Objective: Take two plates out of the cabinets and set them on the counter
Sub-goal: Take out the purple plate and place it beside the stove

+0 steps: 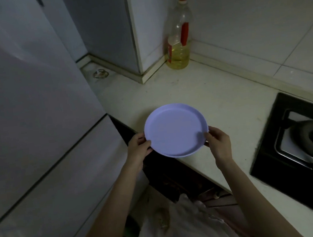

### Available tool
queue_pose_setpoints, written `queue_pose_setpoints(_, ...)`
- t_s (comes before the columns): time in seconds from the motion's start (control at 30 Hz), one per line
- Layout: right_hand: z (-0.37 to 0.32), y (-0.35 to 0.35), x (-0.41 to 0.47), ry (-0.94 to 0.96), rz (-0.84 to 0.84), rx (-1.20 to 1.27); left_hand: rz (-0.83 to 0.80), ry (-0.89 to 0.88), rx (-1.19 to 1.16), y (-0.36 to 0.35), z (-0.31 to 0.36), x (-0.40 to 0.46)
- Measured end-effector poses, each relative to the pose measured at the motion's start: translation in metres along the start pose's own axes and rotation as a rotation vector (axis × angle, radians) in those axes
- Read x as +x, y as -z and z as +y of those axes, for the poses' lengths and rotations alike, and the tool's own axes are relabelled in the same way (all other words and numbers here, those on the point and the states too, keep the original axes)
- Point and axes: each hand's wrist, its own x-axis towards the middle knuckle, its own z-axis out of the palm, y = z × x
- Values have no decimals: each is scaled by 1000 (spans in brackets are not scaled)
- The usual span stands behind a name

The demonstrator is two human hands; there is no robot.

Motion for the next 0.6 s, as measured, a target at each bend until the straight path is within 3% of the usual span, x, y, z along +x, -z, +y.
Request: queue_pose_setpoints(0.6,-15,47,107,-68,69,-223,-110,8,186,-102,17,76)
